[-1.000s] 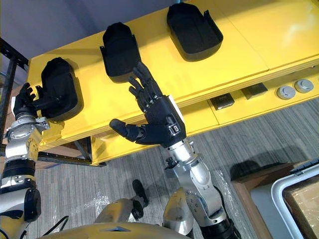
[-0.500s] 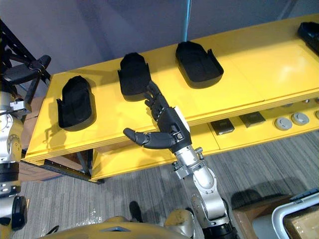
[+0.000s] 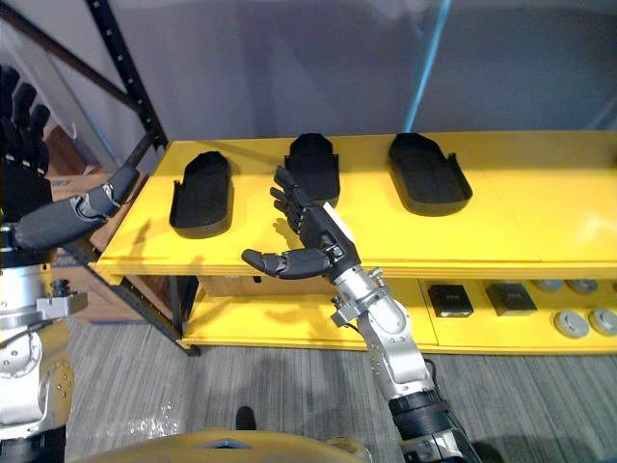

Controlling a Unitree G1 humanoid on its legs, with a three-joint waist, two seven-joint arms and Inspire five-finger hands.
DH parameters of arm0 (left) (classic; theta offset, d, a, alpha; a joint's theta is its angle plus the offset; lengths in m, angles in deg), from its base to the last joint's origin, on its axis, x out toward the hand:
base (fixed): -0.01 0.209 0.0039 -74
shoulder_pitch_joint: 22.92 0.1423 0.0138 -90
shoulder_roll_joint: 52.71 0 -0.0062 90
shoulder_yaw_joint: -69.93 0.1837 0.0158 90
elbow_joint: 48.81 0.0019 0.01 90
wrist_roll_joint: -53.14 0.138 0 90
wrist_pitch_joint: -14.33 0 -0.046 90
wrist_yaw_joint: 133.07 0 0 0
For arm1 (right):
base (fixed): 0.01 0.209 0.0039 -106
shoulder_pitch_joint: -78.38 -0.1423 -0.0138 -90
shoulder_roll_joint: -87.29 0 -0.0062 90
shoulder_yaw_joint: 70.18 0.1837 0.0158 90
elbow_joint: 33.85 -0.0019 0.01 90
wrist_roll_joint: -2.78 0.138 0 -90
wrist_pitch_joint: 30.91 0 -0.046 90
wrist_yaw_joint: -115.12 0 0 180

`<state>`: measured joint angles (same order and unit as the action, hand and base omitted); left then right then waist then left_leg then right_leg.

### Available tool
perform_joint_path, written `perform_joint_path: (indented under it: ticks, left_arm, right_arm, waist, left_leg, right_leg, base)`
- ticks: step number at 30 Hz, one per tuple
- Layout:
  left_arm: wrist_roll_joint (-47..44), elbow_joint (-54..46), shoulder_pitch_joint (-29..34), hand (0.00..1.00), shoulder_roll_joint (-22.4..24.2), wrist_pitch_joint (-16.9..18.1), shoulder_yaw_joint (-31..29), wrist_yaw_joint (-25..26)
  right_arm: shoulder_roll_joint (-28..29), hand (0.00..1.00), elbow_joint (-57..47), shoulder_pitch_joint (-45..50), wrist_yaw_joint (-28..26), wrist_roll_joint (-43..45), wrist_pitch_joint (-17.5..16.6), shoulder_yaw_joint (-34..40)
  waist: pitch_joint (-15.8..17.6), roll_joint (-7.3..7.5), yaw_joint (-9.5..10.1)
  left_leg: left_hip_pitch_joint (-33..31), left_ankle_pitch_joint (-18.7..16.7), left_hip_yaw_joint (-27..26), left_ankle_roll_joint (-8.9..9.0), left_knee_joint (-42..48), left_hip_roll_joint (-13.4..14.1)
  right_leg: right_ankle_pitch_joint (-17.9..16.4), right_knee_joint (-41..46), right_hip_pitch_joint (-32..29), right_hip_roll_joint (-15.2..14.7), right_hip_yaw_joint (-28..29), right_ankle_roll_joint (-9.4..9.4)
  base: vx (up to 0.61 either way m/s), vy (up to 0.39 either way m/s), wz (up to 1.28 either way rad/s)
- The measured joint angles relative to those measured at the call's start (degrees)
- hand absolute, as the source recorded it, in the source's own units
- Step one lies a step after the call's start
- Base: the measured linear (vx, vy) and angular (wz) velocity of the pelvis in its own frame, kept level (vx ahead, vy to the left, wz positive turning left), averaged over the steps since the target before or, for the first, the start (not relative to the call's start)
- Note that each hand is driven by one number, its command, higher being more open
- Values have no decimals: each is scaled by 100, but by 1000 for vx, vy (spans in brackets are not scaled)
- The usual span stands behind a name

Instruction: Walk over and take three plastic housings, then place them on the shelf

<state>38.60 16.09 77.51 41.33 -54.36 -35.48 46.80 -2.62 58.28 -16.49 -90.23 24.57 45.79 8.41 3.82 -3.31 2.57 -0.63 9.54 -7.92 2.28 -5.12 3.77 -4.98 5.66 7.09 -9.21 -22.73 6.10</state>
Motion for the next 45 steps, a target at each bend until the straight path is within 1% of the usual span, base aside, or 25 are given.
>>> perform_joint_path:
  ticks: [1, 2, 3, 4, 5, 6, 7, 8, 10, 11, 13, 15, 16, 17, 19, 21, 25, 27, 30, 32, 36, 38, 43, 45]
  left_arm:
    - [132, -2, 134, 100, 88, 25, 14, 98]
    - [176, -1, 175, 100, 112, 50, 15, 162]
    - [199, -2, 214, 100, 153, 129, 25, 300]
    - [208, -25, 243, 100, 209, 228, 29, 460]
    - [207, -42, 254, 100, 230, 262, 29, 512]
    - [198, -157, 310, 100, 295, 353, 27, 653]
    - [183, -217, 333, 100, 315, 397, 23, 706]
    - [166, -298, 362, 100, 319, 538, 6, 779]
    - [162, -443, 356, 100, 323, 718, -29, 869]
    - [163, -489, 350, 100, 325, 936, -32, 884]
    - [141, -492, 333, 100, 325, 1014, -52, 883]
    - [64, -500, 310, 100, 330, 1026, -151, 894]
    - [57, -501, 300, 100, 330, 1026, -167, 896]
    - [29, -501, 299, 100, 330, 1026, -187, 890]
    - [-77, -505, 300, 100, 354, 1026, -253, 875]
    - [-95, -506, 296, 100, 380, 1026, -318, 876]
    - [-162, -552, 232, 100, 444, 1025, -374, 876]
    - [-162, -553, 211, 100, 444, 1024, -376, 873]
    - [-160, -553, 39, 100, 457, 1024, -444, 877]
    - [-159, -553, 23, 100, 468, 1024, -504, 879]
    - [-158, -553, 22, 100, 495, 1024, -535, 889]
    - [-157, -553, 16, 100, 496, 1024, -563, 900]
    - [-154, -553, 12, 100, 535, 1018, -565, 905]
    - [-155, -554, 16, 100, 538, 1017, -565, 886]
  right_arm:
    - [4, 100, 180, -114, -94, 2, -6, -117]
    - [10, 100, 263, -174, -121, 1, -9, -172]
    - [19, 100, 475, -300, -157, -1, -44, -271]
    - [38, 100, 685, -407, -157, -4, -110, -362]
    - [45, 100, 741, -438, -146, -5, -128, -387]
    - [66, 100, 910, -539, -112, -7, -184, -437]
    - [66, 100, 964, -581, -88, -8, -197, -447]
    - [69, 100, 1103, -707, -40, -9, -235, -457]
    - [71, 100, 1405, -1058, 77, -13, -251, -456]
    - [90, 100, 1753, -1408, 246, -19, -352, -442]
    - [98, 100, 1915, -1623, 353, -20, -384, -405]
    - [103, 100, 2062, -1965, 507, -20, -410, -269]
    - [103, 100, 2069, -2016, 532, -19, -426, -222]
    - [102, 100, 2080, -2078, 573, -18, -459, -154]
    - [98, 100, 2113, -2177, 612, -15, -594, -27]
    - [98, 100, 2246, -2258, 618, -16, -700, -21]
    - [93, 100, 2395, -2547, 713, -19, -931, 161]
    - [91, 100, 2441, -2651, 723, -19, -994, 206]
    - [91, 100, 2466, -2841, 722, -16, -1109, 316]
    - [91, 100, 2466, -2931, 716, -17, -1160, 337]
    - [90, 100, 2499, -3016, 721, -18, -1194, 381]
    - [84, 100, 2523, -3124, 721, -19, -1237, 396]
    - [0, 100, 2862, -3587, 747, -20, -1292, 418]
    - [-4, 100, 2954, -3673, 750, -12, -1292, 418]
  waist:
    - [5, 65, 78]
    - [10, 89, 123]
    - [39, 134, 211]
    - [54, 173, 257]
    - [67, 185, 271]
    - [100, 220, 357]
    - [124, 236, 399]
    - [171, 256, 477]
    - [390, 258, 560]
    - [568, 236, 628]
    - [666, 222, 700]
    - [912, 182, 771]
    - [966, 176, 798]
    - [1038, 178, 811]
    - [1228, 183, 821]
    - [1268, 205, 826]
    - [1559, 143, 829]
    - [1609, 134, 831]
    - [1783, 112, 836]
    - [1855, 104, 824]
    - [1890, 100, 828]
    - [1971, 89, 824]
    - [2167, 71, 829]
    - [2183, 69, 838]
  left_leg:
    - [-72, 29, 89, 23, 0, 6]
    - [-104, 49, 137, 24, 0, 9]
    - [-143, 75, 190, 26, 1, 13]
    - [-206, 107, 276, 21, 1, 2]
    - [-224, 117, 315, 16, 1, -4]
    - [-306, 148, 392, 20, 2, -10]
    - [-341, 161, 427, 15, 3, -11]
    - [-443, 203, 512, 27, 7, -12]
    - [-524, 277, 651, 37, 23, -6]
    - [-634, 308, 772, 33, 23, -2]
    - [-728, 348, 833, 72, 24, 8]
    - [-829, 393, 960, 104, 25, 11]
    - [-849, 396, 980, 105, 25, 9]
    - [-879, 407, 999, 106, 25, 5]
    - [-905, 452, 1075, 119, 26, -15]
    - [-953, 464, 1107, 122, 27, -18]
    - [-1042, 534, 1151, 120, 30, -20]
    - [-1075, 545, 1161, 126, 31, -20]
    - [-1095, 566, 1189, 149, 31, -14]
    - [-1102, 573, 1202, 153, 32, -12]
    - [-1104, 572, 1231, 152, 33, -19]
    - [-1100, 572, 1234, 153, 34, -19]
    - [-1098, 566, 1253, 168, 98, -34]
    - [-1099, 532, 1256, 156, 131, -33]
  right_leg:
    - [26, -45, 2, 30, -95, -7]
    - [39, -63, 2, 44, -127, -14]
    - [61, -83, 1, 62, -168, -23]
    - [63, -84, -4, 70, -243, -21]
    - [63, -83, -5, 75, -256, -21]
    - [62, -80, -45, 94, -292, -22]
    - [61, -64, -74, 99, -303, -24]
    - [55, -7, -136, 111, -372, -32]
    - [22, 144, -225, 115, -439, -78]
    - [-23, 279, -326, 116, -537, -124]
    - [-52, 388, -444, 117, -553, -144]
    - [-129, 578, -586, 98, -593, -172]
    - [-155, 636, -627, 84, -596, -176]
    - [-209, 709, -665, 68, -619, -152]
    - [-305, 921, -739, 8, -666, -178]
    - [-379, 1032, -827, -20, -671, -167]
    - [-530, 1366, -1023, -96, -686, -234]
    - [-588, 1462, -1089, -127, -685, -229]
    - [-684, 1641, -1180, -180, -684, -284]
    - [-733, 1706, -1212, -182, -682, -297]
    - [-808, 1765, -1222, -211, -702, -306]
    - [-832, 1811, -1235, -223, -703, -317]
    - [-890, 1925, -1242, -264, -709, -346]
    - [-898, 1925, -1228, -261, -713, -348]
  base:
    - [-46, -7, 30]
    - [-44, -10, 32]
    - [-43, -9, 29]
    - [-49, -8, 29]
    - [-46, -4, 37]
    - [-42, -3, 26]
    - [-43, -8, 34]
    - [-42, -12, 30]
    - [-66, -15, 35]
    - [-103, -16, 30]
    - [-82, -19, 19]
    - [-72, -32, 17]
    - [-66, -40, 16]
    - [-47, -45, 14]
    - [-33, -66, 16]
    - [-5, -56, 6]
    - [-8, -82, 4]
    - [-7, -73, 2]
    - [0, -76, 2]
    - [5, -81, 1]
    - [26, -67, 3]
    - [22, -68, 1]
    - [0, -52, 1]
    - [-3, -45, 1]
